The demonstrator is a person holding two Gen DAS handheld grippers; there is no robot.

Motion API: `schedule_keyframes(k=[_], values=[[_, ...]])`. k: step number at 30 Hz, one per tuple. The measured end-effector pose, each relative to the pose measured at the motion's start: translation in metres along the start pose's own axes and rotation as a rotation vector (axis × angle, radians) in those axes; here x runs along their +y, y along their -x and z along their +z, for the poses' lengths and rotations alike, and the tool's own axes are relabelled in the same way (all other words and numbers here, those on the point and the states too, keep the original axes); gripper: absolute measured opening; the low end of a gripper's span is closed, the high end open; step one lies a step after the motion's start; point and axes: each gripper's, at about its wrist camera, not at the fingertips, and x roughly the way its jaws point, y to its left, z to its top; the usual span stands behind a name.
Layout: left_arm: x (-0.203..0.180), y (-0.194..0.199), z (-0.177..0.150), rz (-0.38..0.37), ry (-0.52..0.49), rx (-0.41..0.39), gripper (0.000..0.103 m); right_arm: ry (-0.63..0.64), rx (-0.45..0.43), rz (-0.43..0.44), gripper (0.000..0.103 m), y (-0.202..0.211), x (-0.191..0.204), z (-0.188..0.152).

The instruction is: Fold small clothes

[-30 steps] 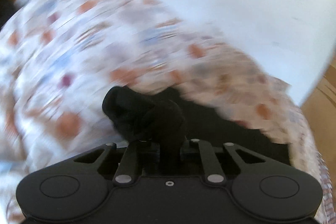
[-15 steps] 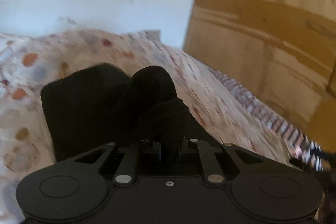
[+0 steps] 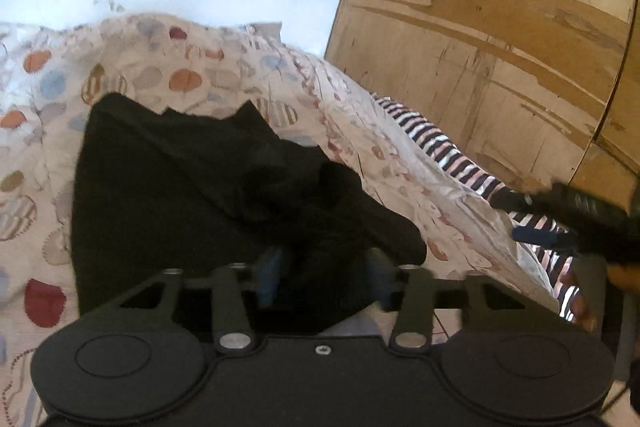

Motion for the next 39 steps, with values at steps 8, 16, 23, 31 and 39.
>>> schedule_keyframes(k=[8,16,23,31,39], values=[[-0.013,0.013,-0.007,0.123,-0.094,-0.023,0.086,0.011,0.204,0.268,0.103,-0.075,0.045,0.028],[-0.014,0.011,-0.009,0.247,-0.168,0.002,0.057,0.224,0.308,0.258,0.074,-0.152,0.116,0.032],[-0.016,0.011,-0.012,0.21,-0.204,-0.003,0.03,0.228,0.398,0.157,0.06,-0.198,0.13,0.029],[-0.011,0.007,-0.017,0.166,-0.133,-0.007,0.003,0.285,0.412,0.087,0.015,-0.211,0.14,0.03],[-0.02,0.01,-0.004,0.167,-0.138,-0.038,0.0,0.329,0.313,0.179,0.003,-0.192,0.146,0.055]])
